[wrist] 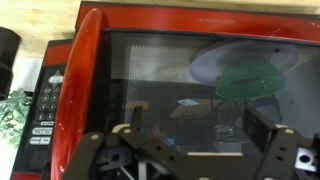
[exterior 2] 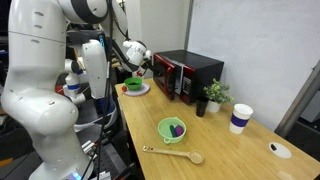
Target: Close the microwave door, move the white plate to the right, remove the zucchini and purple grapes from the green pot and place them on the white plate
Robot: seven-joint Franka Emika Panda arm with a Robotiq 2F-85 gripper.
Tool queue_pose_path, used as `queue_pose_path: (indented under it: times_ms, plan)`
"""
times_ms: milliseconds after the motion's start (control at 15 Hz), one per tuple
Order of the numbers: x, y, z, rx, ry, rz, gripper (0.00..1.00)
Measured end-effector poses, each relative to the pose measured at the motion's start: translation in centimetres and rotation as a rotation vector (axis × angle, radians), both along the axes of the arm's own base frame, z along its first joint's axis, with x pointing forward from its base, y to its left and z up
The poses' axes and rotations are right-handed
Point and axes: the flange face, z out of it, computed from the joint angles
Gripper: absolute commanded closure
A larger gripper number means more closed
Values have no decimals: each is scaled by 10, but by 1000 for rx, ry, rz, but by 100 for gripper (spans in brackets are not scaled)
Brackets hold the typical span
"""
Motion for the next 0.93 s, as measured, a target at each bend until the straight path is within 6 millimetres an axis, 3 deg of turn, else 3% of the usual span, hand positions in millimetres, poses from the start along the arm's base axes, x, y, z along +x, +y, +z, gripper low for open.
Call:
queue_pose_path:
  times_ms: [467, 933]
  plan:
    - [16, -10, 8, -20, -84, 35, 0]
    - [38, -18, -8, -42, -143, 63, 0]
